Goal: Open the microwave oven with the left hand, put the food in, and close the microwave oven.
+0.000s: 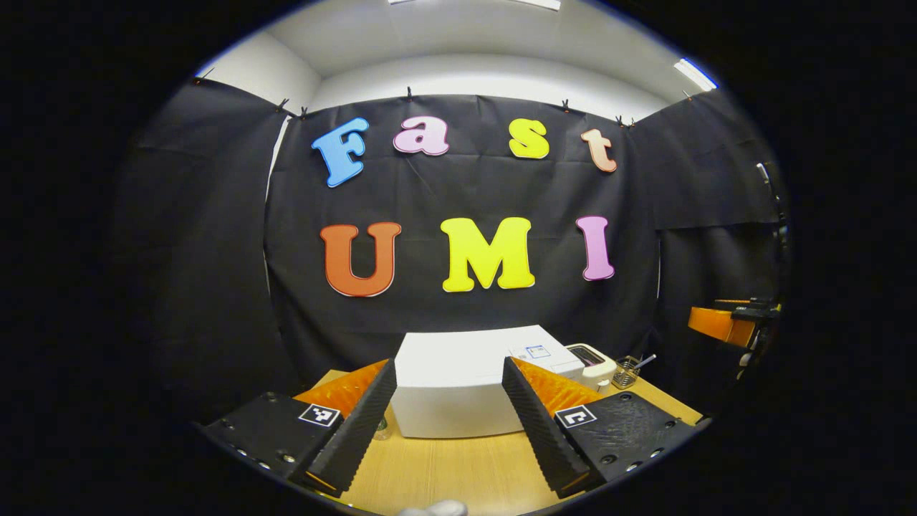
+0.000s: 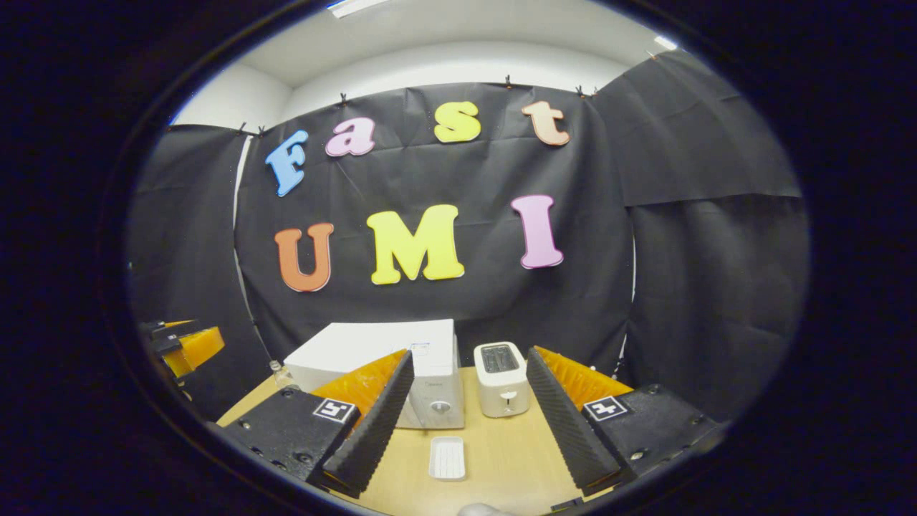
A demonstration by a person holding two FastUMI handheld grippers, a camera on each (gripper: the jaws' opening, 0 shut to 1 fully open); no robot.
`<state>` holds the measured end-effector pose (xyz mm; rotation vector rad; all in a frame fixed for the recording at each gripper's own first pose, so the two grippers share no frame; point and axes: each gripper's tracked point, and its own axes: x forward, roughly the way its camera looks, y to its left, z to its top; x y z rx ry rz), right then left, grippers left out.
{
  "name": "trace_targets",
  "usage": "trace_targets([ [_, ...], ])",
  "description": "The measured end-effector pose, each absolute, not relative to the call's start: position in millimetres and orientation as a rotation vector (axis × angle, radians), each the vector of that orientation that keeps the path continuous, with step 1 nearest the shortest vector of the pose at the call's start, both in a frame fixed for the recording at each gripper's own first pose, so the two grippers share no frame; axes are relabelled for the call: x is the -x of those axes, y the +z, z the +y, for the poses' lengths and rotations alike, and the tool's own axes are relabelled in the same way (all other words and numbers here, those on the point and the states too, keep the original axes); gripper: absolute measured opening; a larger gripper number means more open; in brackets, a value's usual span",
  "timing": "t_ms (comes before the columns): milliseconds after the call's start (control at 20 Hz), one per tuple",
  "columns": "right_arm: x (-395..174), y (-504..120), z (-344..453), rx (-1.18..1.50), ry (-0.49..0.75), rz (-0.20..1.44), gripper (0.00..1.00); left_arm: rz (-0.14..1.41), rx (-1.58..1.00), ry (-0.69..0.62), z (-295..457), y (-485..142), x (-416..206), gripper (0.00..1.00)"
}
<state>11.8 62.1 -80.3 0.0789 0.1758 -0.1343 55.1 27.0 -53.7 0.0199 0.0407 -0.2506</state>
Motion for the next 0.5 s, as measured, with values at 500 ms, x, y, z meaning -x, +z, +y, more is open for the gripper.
trace_targets([
  [500,-13.3,-69.5,69.9,-0.079,-0.116,0.155,0.90,-0.014,-0.042,-0.208,41.1,-39.3,-53.9,0.95],
])
